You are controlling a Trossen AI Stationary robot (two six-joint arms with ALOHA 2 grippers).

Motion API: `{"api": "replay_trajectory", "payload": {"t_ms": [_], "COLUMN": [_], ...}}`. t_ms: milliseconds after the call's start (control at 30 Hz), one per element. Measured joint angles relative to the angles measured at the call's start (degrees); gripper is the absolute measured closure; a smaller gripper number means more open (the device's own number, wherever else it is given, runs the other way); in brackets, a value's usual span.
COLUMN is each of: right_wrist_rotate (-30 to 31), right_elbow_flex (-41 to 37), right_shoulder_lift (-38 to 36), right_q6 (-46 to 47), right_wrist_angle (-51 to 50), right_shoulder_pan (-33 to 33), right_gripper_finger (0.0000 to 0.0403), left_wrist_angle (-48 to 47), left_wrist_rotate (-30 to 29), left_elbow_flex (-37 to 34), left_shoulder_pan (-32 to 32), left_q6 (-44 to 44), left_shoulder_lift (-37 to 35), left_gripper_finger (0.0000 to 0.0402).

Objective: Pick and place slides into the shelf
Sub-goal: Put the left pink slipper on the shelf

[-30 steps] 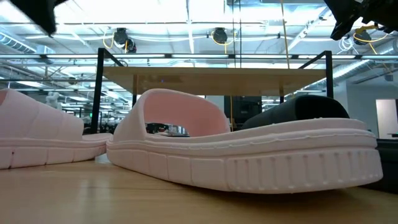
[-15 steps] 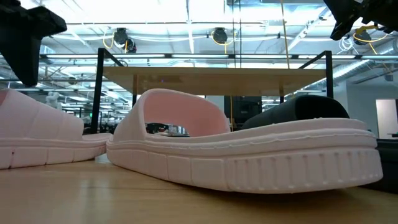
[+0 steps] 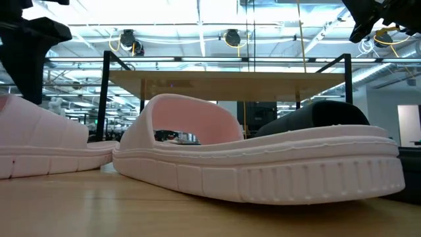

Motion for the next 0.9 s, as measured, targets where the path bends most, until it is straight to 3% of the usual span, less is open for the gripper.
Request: {"api": "replay_trajectory", "payload": {"t_ms": [567, 900], "right_wrist_rotate": [0.0, 0.0], "right_elbow_flex": [0.0, 0.0], "right_shoulder_lift": [0.1, 0.1], "right_q6": [-0.1, -0.2], "right_wrist_angle": [0.0, 0.0], "right_shoulder_pan": [0.0, 0.0], "right_gripper_finger": [0.0213, 0.0213], "left_wrist_angle": [4.5, 4.6], "left_wrist_rotate": [-1.4, -1.2], "left_elbow_flex": [-0.1, -2.3], "left_shoulder_pan": [1.8, 1.9], "left_q6": [6.2, 5.5], "left_shoulder_lift": [0.0, 0.0], "left_gripper_finger": [0.0145, 0.0148]}}
